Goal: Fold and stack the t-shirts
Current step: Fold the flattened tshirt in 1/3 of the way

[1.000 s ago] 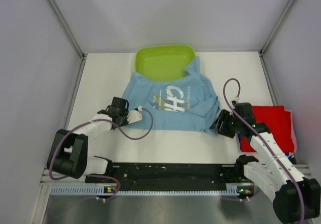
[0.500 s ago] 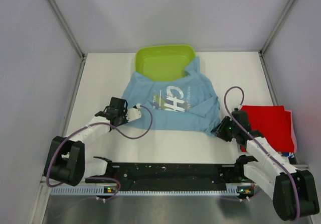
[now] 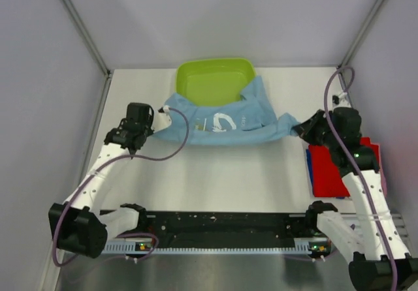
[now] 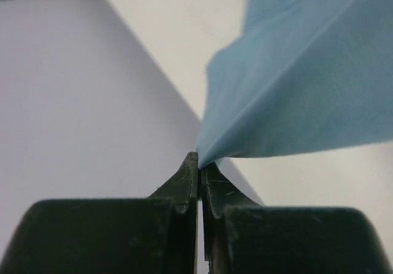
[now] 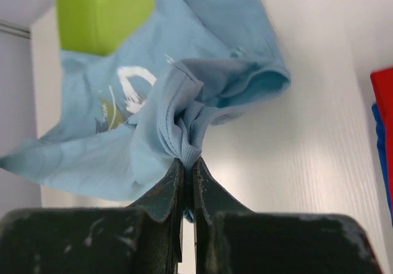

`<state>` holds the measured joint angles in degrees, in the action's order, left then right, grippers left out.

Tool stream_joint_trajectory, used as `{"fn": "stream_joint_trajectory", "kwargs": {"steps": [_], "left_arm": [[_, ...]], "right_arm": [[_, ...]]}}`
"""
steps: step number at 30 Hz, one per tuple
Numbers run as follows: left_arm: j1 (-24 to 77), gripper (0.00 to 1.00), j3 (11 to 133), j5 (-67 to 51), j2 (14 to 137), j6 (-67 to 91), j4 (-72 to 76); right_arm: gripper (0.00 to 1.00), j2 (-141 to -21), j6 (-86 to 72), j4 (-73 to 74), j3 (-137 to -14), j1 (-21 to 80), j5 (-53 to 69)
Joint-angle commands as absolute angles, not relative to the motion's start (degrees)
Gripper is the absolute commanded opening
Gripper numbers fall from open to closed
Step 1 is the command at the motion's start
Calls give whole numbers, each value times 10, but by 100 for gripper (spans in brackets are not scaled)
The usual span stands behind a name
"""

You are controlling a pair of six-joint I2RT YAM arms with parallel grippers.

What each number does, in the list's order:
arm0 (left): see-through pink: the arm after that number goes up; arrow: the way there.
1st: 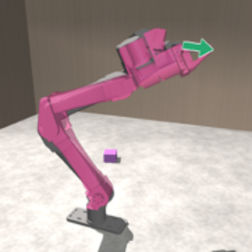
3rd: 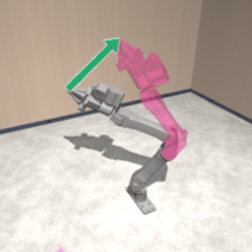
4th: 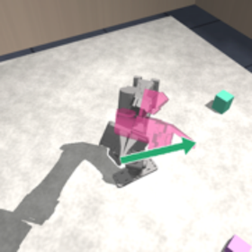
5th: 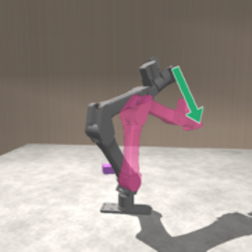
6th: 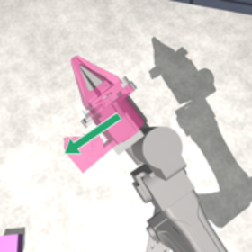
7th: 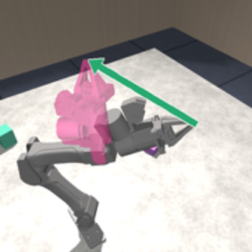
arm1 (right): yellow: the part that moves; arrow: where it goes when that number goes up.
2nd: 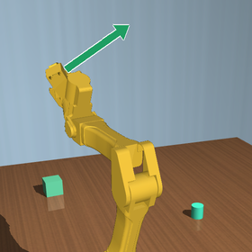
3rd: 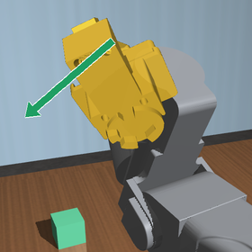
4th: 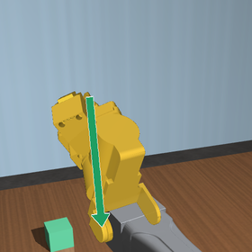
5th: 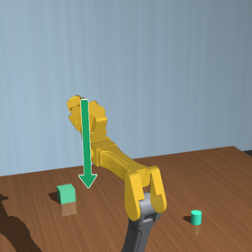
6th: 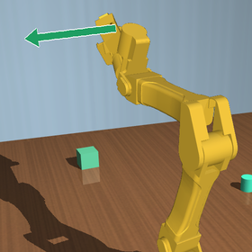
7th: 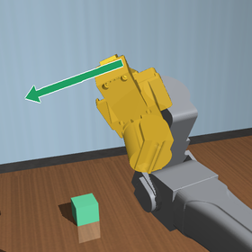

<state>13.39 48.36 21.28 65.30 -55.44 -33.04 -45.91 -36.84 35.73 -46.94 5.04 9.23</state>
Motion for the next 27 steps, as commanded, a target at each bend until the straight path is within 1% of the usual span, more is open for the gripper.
{"fn": "stream_joint_trajectory", "kwargs": {"steps": [1, 4, 8, 11, 15, 17, 23, 27], "left_arm": [[117, 0, 629, 286, 619, -557, -416], [115, 0, 725, 308, 617, -570, -444], [115, 0, 837, 330, 616, -598, -443], [115, 0, 900, 347, 613, -624, -436], [115, 0, 953, 367, 599, -649, -440], [115, 0, 958, 377, 586, -659, -440], [115, 0, 956, 387, 572, -675, -434], [115, 0, 926, 372, 584, -671, -413]], "right_arm": [[0, -475, -315, 424, -612, 33, 114], [0, -496, -296, 446, -704, 31, 129], [0, -525, -285, 469, -823, 30, 153], [0, -537, -280, 487, -912, 31, 172], [0, -551, -264, 540, -1009, 30, 198], [0, -551, -264, 557, -1027, 30, 217], [0, -542, -274, 565, -1011, 31, 248], [0, -578, -260, 552, -999, 31, 253]]}}
